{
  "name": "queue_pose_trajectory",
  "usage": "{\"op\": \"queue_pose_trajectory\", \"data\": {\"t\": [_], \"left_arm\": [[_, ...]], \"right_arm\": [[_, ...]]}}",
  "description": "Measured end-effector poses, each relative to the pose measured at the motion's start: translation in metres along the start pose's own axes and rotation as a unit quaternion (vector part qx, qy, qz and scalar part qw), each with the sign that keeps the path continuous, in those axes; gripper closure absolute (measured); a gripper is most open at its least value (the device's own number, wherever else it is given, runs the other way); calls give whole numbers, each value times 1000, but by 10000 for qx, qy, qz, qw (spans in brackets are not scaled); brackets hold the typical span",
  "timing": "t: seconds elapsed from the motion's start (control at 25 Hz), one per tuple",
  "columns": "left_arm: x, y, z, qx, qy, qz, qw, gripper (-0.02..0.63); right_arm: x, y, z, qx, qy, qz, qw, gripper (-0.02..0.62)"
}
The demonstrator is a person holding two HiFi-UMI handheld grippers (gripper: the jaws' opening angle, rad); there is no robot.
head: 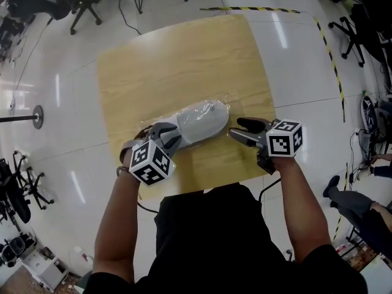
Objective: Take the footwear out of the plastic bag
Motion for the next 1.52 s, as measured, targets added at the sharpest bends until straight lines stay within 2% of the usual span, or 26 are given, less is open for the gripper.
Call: {"op": "queue_pose_trajectory", "data": {"t": [0.08,0.16,0.24,0.4,0.52,0.56,0.6,0.64,0.68,0.8,0.84,0.88,0.92,1.0,1.04,1.12,1.2,1.32,1.4,1.44,1.52], "left_arm": [[0,1,5,126,6,103,9999,497],[1,2,8,211,33,114,9997,505],[2,1,10,246,30,100,9996,517],[2,-1,6,150,-18,119,9998,526],[2,0,-3,0,-59,194,9998,526],[2,1,-7,-67,-56,220,9997,526],[2,2,-12,-143,-46,240,9996,526],[3,3,-16,-226,-33,252,9994,526],[3,5,-20,-307,-24,252,9992,526],[4,6,-26,-360,12,262,9990,526],[4,5,-25,-272,26,281,9992,525],[4,2,-23,-136,6,286,9995,514],[4,-2,-20,38,-74,267,9996,490],[2,-12,-10,400,-313,217,9985,422],[0,-16,-5,521,-392,210,9977,417],[-1,-20,3,576,-448,197,9971,429],[-2,-21,6,511,-412,219,9976,457],[-2,-21,6,438,-330,221,9983,478],[-2,-21,5,425,-286,235,9984,486],[-1,-21,5,414,-277,240,9985,486],[-1,-21,5,405,-276,242,9985,486]], "right_arm": [[-2,-7,13,373,-304,-106,9988,378],[1,-9,16,612,-504,-380,9961,509],[7,-12,11,619,-375,-626,9954,595],[18,-20,-1,507,331,-808,9949,595],[12,-20,-8,454,216,-744,9960,592],[10,-18,-8,410,124,-699,9966,533],[7,-16,-7,381,45,-665,9970,436],[6,-13,-4,378,-26,-648,9972,382],[4,-10,-1,398,-100,-641,9971,379],[1,-5,12,534,-340,-661,9958,399],[1,-4,14,574,-368,-713,9951,455],[3,-3,15,596,-327,-776,9947,545],[7,-4,15,603,-216,-838,9944,591],[14,-8,12,632,94,-996,9930,592],[18,-11,10,679,240,-1103,9913,594],[22,-18,5,787,478,-1264,9877,594],[19,-21,-3,728,550,-1177,9888,594],[-1,-21,-23,268,349,-639,9970,594],[-14,-21,-40,47,37,-376,9993,594],[-18,-22,-46,75,-212,-411,9989,594],[-14,-22,-46,443,-742,-929,9919,581]]}}
Point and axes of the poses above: the fingertips, and each gripper's own axes: z forward along the fingers, x to its left, y out of its top, the point moved 7 cm from there along -z, backward along the fingers, and after that the axes turned 13 degrees about x, right-handed, at the moved point
